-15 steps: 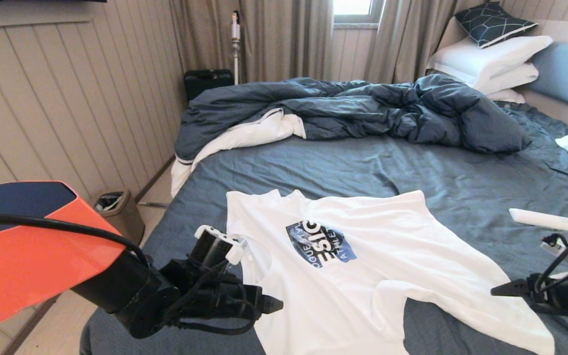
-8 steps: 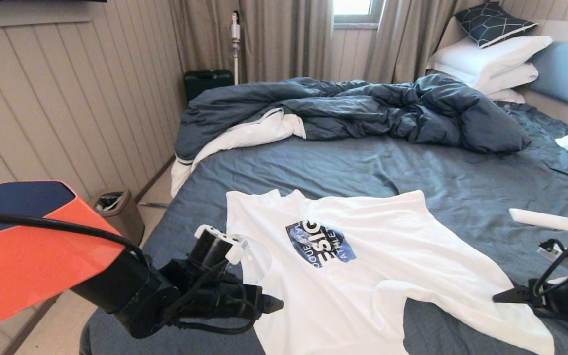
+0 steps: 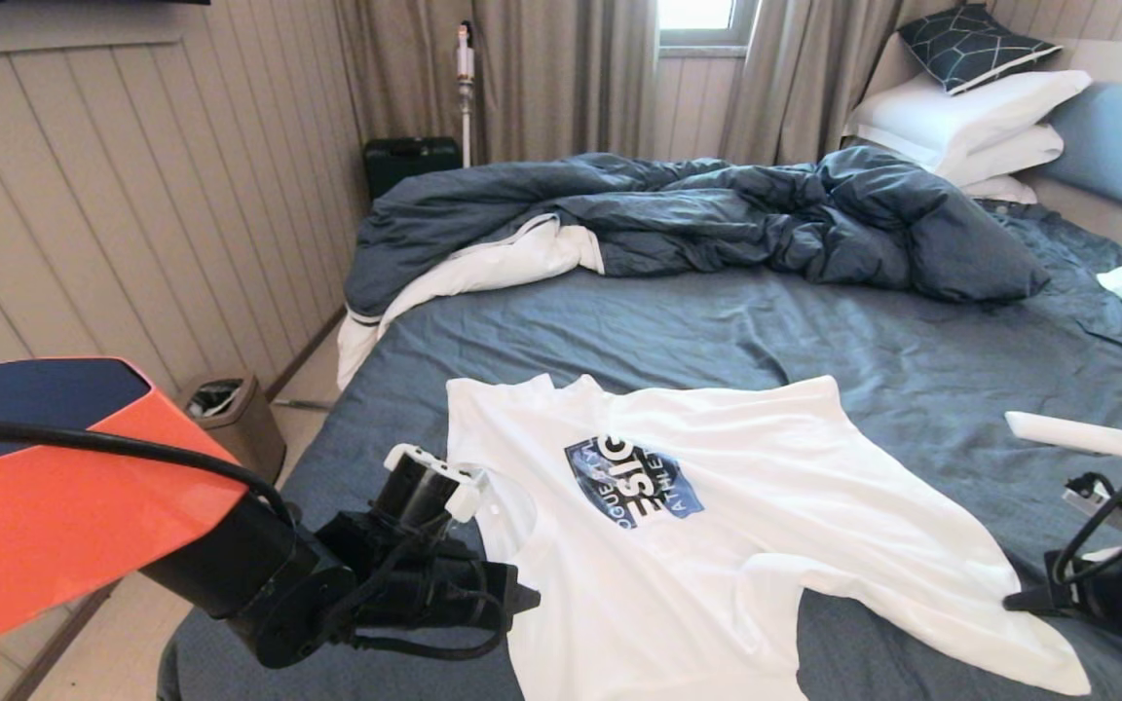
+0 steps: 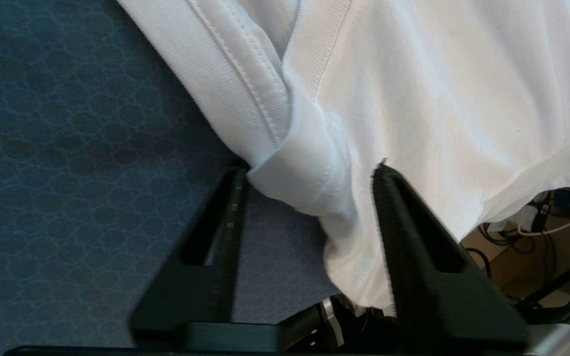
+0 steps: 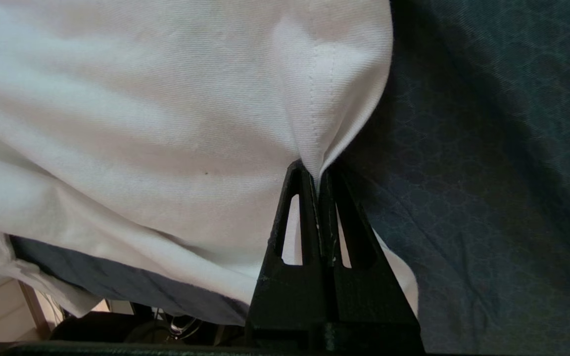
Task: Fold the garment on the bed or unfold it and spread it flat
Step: Unford the white T-shirt
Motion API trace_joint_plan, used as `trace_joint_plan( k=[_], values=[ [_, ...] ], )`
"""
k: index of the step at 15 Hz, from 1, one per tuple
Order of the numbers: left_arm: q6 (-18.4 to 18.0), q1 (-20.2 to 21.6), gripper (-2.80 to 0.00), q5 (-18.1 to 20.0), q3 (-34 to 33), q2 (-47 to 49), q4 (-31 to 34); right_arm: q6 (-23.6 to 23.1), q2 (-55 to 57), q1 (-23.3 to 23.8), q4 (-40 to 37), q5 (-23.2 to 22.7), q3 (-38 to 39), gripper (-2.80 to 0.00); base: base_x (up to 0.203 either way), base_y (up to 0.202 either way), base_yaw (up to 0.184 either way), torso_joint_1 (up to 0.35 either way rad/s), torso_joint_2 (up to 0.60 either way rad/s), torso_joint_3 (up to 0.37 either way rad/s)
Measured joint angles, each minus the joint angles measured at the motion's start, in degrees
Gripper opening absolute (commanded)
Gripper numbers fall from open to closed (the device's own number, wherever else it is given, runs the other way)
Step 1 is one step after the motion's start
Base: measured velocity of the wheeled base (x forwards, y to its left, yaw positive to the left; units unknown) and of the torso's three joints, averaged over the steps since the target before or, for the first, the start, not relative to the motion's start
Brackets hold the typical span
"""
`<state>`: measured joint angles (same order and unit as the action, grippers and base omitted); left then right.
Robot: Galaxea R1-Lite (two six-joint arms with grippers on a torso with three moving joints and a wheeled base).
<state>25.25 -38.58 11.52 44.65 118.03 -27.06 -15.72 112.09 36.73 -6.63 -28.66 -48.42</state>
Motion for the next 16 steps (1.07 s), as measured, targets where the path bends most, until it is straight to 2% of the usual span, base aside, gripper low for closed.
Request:
trace_joint_plan(
  k=[9,13,16],
  values=[
    [-0.2,1.0,-2.8,-0.4,-0.5,-0.9,0.1,-0.2,-0.3,1.2,0.0,0.0,-0.5,-2.8,0.0,0.0,0.0,0.0,0.0,0.0],
    [-4.6,8.0,-2.8,-0.2,-0.3,-3.5,4.3,-1.4,0.0,4.4,-0.1,1.0,-3.4,-2.8,0.0,0.0,0.0,0.0,0.0,0.0],
    [-8.2,11.5,-2.8,0.3,-0.5,-6.2,8.1,-1.5,0.6,5.8,-0.2,1.4,-4.7,-2.8,0.0,0.0,0.0,0.0,0.0,0.0]
  ],
)
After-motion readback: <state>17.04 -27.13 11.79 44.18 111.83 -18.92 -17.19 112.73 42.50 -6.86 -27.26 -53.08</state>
